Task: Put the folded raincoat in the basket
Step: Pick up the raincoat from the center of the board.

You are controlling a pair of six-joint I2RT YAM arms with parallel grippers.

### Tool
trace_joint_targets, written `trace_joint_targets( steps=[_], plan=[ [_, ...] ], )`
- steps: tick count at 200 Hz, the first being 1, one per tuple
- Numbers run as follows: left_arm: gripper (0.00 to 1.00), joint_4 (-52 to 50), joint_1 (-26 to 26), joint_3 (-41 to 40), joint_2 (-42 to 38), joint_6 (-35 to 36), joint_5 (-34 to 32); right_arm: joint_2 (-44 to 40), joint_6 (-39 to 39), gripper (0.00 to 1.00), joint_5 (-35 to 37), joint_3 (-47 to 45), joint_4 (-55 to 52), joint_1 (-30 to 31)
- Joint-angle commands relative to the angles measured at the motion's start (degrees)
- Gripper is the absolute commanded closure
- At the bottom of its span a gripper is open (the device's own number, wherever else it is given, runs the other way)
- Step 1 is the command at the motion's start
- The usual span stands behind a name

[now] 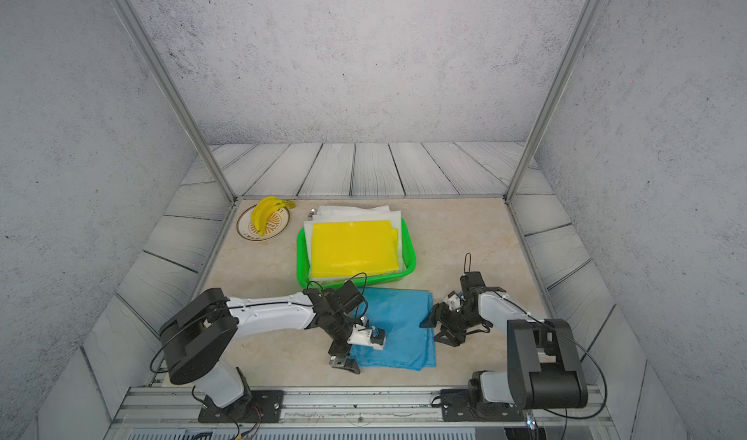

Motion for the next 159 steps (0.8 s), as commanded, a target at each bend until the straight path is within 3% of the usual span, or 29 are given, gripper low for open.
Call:
trace_joint_targets(
  steps=[1,36,109,128,159],
  plan=[
    [0.02,-0.75,2.12,-0.71,-1.85,-2.43,5.88,-1.11,-0.84,0.35,5.84,1.75,-7.17,0.98],
    [0.02,5.04,2.12,1.11,0.28,-6.45,6.15,0.07,-0.37,0.36,3.2,0.76,-5.28,2.14],
    [0.07,7.58,0.0,7.45,9.91,-11.15,8.78,4.25,-0.47,0.37,-1.08,-1.79,2.78,7.72],
    [0.06,8.39,-0.48,7.65,10.09,-12.1,9.13,5.14,-0.58,0.41,-1.57,-1.84,3.16,8.29],
    [0.06,5.5,-0.41,9.09,9.72,-10.37,9.04,5.55,-0.34,0.58,-2.03,-2.45,3.85,8.68]
  ],
)
